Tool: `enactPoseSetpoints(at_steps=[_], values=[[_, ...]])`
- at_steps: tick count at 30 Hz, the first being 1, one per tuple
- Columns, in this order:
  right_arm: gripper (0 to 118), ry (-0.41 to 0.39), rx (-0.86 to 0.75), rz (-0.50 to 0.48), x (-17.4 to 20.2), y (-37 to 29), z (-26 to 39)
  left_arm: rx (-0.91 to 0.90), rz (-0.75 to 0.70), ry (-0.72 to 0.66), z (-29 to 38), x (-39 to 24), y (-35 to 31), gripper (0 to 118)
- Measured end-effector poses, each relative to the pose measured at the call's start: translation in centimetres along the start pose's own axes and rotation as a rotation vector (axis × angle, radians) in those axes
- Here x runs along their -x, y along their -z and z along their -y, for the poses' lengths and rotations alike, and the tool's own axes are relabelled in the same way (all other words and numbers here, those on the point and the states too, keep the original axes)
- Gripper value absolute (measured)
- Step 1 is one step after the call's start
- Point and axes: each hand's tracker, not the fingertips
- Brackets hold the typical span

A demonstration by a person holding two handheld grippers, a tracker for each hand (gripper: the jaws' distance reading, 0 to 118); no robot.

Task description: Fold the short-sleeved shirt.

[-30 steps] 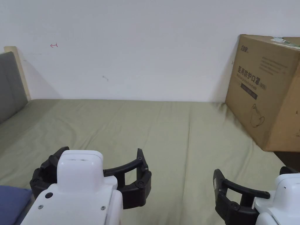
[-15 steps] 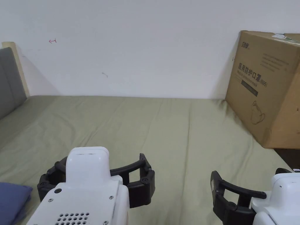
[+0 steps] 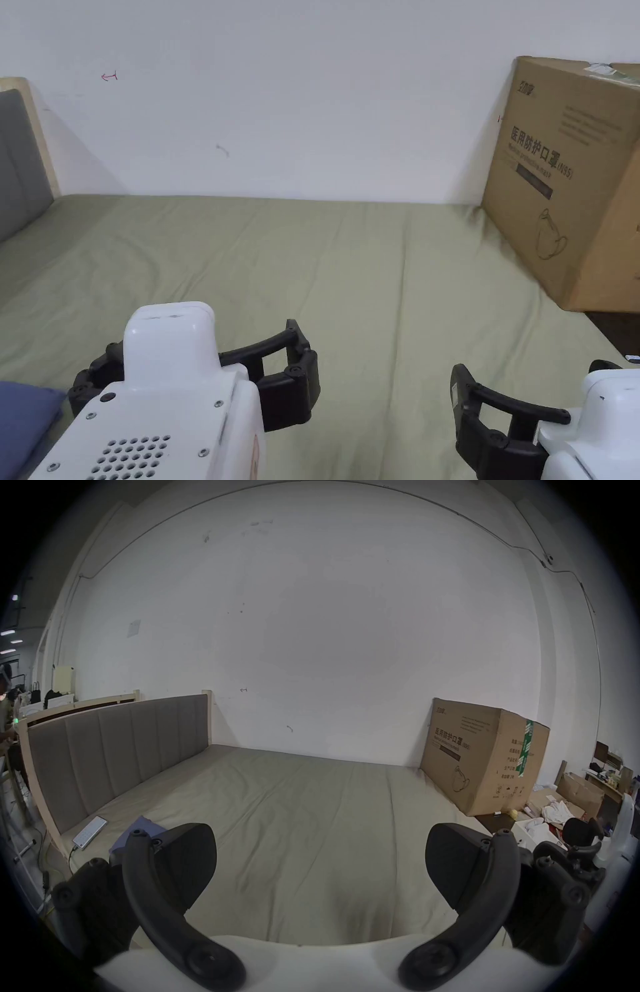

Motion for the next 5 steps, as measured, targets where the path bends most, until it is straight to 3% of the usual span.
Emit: enactPoseSetpoints(at_steps=[5], values=[[118, 0.000, 0.004, 0.001, -0.04, 0.19, 0.38, 0.011, -0.011, 0.005, 0.44, -0.45, 0.35, 118]])
